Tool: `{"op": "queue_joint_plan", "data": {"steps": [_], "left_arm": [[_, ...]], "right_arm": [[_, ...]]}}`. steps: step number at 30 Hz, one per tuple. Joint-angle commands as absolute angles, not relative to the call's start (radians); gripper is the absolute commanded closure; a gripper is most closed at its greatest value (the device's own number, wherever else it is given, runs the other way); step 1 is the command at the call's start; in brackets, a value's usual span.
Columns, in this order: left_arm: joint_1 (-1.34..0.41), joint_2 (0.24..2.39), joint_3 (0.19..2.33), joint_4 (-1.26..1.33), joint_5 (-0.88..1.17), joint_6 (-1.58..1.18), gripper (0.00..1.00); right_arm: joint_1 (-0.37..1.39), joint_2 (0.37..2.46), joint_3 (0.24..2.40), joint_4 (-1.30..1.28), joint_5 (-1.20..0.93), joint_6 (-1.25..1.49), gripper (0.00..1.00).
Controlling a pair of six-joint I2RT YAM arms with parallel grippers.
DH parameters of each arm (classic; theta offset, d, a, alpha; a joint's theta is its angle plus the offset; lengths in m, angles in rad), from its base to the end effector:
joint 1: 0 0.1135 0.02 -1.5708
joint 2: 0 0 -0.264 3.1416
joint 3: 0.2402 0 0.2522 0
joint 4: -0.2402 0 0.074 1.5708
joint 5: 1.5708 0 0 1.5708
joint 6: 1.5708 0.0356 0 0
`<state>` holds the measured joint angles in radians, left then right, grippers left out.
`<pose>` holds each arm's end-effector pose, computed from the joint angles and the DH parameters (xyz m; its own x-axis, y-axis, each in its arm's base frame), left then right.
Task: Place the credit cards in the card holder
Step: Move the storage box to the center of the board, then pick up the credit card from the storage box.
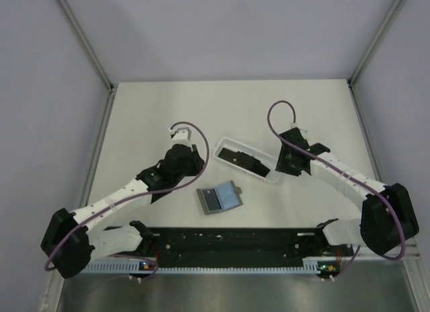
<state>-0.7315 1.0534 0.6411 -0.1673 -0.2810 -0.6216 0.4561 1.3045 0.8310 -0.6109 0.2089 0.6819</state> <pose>0.1766 -0.1452 0.2405 -0.6045 -0.2092 -0.7686 0.1440 0.9203 -0.3638 0.2248 0.1021 0.2137 -0.8329 0.2782 -0.4785 0.2333 0.9604 0.1523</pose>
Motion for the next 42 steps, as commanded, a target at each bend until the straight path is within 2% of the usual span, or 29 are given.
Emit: {"op": "queue_joint_plan", "data": {"steps": [1, 7, 12, 17, 22, 35, 42], "left_arm": [[-0.690, 1.136, 0.719, -0.052, -0.226, -0.571, 0.69], [-0.606, 1.267, 0.779, 0.024, -0.167, -0.543, 0.70], [-0.523, 1.387, 0.825, 0.090, -0.109, -0.532, 0.74], [-0.506, 1.471, 0.862, 0.149, -0.069, -0.503, 0.84], [-0.503, 1.552, 0.910, 0.147, -0.012, -0.499, 1.00], [-0.505, 1.632, 0.916, 0.143, -0.005, -0.492, 1.00], [-0.505, 1.654, 0.907, 0.164, 0.064, -0.502, 1.00]], "right_arm": [[0.451, 1.298, 0.857, -0.629, 0.262, 0.681, 0.62], [0.451, 1.269, 0.871, -0.439, 0.105, 0.600, 0.62], [0.451, 1.366, 0.906, -0.287, -0.044, 0.594, 0.62], [0.451, 1.485, 0.949, -0.192, -0.116, 0.606, 0.64], [0.451, 1.572, 0.982, -0.138, -0.135, 0.604, 0.65], [0.451, 1.649, 0.982, -0.129, -0.132, 0.598, 0.64], [0.451, 1.684, 0.983, -0.132, -0.144, 0.601, 0.62]]}}
